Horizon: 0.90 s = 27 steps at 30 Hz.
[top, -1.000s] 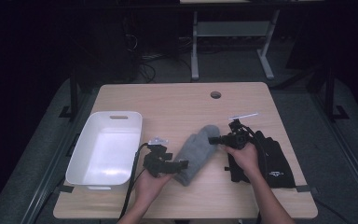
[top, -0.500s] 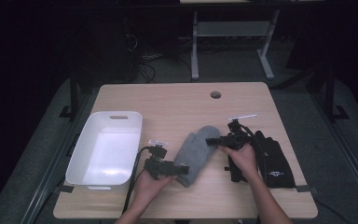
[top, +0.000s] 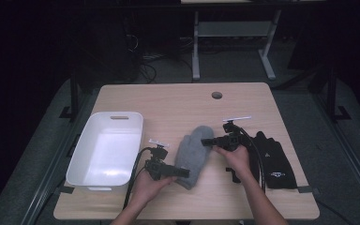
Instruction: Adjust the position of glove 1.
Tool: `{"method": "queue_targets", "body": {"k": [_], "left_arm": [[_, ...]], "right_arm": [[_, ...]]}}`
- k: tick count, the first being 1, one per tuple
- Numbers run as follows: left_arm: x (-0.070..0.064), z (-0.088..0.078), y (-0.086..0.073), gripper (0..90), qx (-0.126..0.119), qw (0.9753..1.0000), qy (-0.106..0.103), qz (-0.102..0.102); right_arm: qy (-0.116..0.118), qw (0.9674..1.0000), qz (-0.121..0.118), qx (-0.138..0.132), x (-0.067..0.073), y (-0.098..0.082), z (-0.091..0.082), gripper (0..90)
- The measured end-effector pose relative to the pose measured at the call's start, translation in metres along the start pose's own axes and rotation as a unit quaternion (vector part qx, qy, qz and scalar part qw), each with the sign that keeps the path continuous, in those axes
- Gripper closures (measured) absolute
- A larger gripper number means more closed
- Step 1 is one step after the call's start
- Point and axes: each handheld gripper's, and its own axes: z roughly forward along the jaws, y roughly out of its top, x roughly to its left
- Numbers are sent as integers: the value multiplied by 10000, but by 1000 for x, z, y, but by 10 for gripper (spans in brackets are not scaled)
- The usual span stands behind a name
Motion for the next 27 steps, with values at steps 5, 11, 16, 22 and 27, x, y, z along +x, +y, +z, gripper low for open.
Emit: {"method": "queue_targets", "body": {"k": [5,11,16,22,27], "left_arm": [[4,-2,-4,421,-181,9996,-191,-126],[1,-4,-3,435,-201,9994,-271,-72],[-2,-4,-2,435,-265,9990,-334,-107],[-10,-9,2,436,-280,9990,-356,48],[-19,-16,7,435,-317,9987,-354,173]], "right_arm": [[116,9999,-77,-82,3,1,0,741],[111,9996,-204,-139,9,4,-8,753],[96,9994,-297,-169,15,8,-16,757],[82,9990,-358,-252,20,11,-27,758],[75,9987,-398,-305,28,16,-37,758]]}}
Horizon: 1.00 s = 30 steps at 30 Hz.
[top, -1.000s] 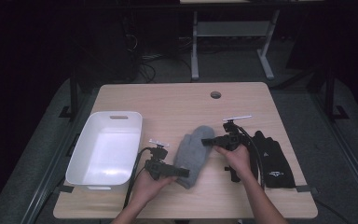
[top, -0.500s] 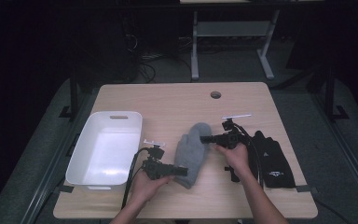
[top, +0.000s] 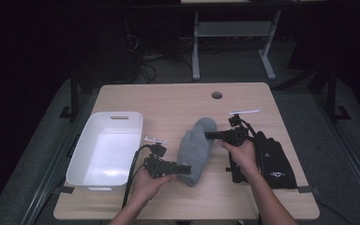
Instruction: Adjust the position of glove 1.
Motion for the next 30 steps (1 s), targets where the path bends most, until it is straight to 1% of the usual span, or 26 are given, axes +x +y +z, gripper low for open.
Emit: {"method": "queue_targets", "body": {"k": [3,4,5,6,10,11,12,14,20,21,22,24,26,30], "left_arm": [[-7,-4,3,435,-94,9999,-30,63],[-8,-6,4,435,-93,9999,-30,91],[-10,-7,5,435,-75,9999,-28,133],[-12,-9,6,434,-114,9998,-38,150],[-18,-15,10,435,-162,9996,-30,239],[-20,-17,11,434,-158,9994,-16,297],[-21,-18,11,434,-173,9993,-18,320],[-23,-21,14,434,-213,9992,-18,331],[-31,-34,21,434,-255,9985,18,482],[-32,-36,22,434,-297,9984,25,483],[-33,-39,24,434,-288,9983,33,513],[-35,-43,25,434,-292,9981,43,535],[-35,-47,26,434,-313,9981,17,533],[-37,-56,28,434,-393,9978,45,528]], "right_arm": [[-10,9999,-84,-67,7,6,-7,758],[-10,9999,-127,-116,10,8,-9,758],[-11,9998,-141,-111,11,9,-11,758],[-25,9998,-179,-95,13,11,-13,758],[-22,9995,-269,-167,22,18,-20,758],[-22,9996,-247,-163,23,19,-21,758],[-26,9995,-276,-139,25,21,-23,758],[-19,9993,-319,-181,28,24,-25,758],[-17,9989,-417,-209,41,36,-33,757],[-6,9988,-423,-238,43,38,-33,757],[11,9988,-415,-259,45,39,-34,757],[7,9987,-458,-225,48,43,-35,757],[25,9984,-500,-254,53,47,-35,757],[48,9983,-541,-231,62,54,-34,757]]}}
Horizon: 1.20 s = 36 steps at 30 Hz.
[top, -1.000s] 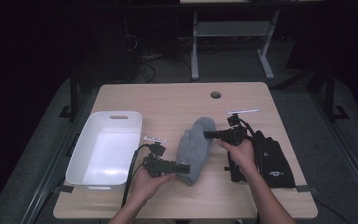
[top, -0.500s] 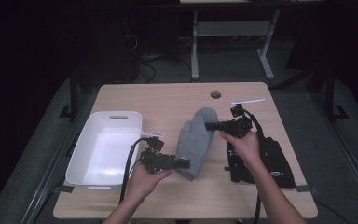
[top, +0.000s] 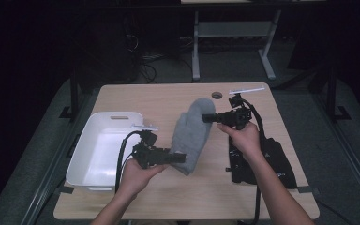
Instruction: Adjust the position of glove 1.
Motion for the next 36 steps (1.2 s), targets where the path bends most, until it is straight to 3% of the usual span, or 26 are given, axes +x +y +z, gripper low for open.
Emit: {"method": "queue_targets", "body": {"k": [7,22,36], "left_arm": [[2,-15,5,434,-98,9999,31,91],[7,-39,6,432,-186,9997,102,80],[15,-68,4,432,-384,9990,206,36]], "right_arm": [[39,9999,-112,10,12,15,4,757],[205,9996,-191,42,25,31,20,757],[321,9989,-333,89,47,49,41,757]]}}
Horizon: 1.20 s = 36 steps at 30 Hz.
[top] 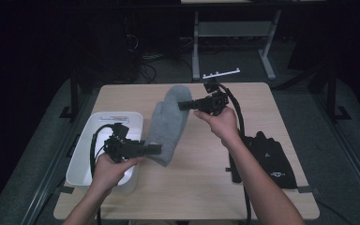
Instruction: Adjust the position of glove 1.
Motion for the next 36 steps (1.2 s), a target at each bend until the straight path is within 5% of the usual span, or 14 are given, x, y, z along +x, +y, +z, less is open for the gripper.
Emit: {"method": "queue_targets", "body": {"k": [9,36], "left_arm": [[6,-18,-2,432,-64,9999,68,48],[35,-76,-18,432,-365,9982,393,-264]], "right_arm": [[78,9999,-59,64,13,11,13,757],[405,9985,-275,240,47,38,83,757]]}}
